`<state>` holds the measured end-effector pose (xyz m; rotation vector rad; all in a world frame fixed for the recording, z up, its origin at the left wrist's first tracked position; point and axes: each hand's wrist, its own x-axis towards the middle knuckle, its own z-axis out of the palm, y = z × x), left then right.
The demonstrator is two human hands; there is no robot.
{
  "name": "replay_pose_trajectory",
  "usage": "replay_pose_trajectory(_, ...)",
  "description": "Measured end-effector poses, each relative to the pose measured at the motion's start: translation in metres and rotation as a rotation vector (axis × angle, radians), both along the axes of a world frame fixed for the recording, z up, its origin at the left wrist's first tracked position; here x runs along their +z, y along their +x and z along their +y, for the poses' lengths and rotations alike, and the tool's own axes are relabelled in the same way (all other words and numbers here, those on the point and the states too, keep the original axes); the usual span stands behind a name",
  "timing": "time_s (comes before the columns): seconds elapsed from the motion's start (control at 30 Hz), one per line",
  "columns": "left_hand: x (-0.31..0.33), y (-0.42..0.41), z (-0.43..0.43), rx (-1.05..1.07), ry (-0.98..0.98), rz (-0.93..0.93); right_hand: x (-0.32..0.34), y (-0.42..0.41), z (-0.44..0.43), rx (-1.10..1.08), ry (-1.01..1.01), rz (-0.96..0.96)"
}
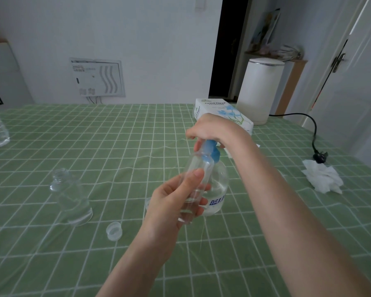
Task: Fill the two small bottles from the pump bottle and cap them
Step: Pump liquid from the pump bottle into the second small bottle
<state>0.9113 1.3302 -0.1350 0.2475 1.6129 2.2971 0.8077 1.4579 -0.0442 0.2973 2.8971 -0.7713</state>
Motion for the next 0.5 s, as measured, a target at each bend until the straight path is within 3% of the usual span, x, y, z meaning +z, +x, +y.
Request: replay_pose_trajectory(0.5, 0.001, 0.001, 0.001, -0.002, 0.056, -0.056, -0.012, 0.000, 0.000, -0.007, -0.023, -0.032)
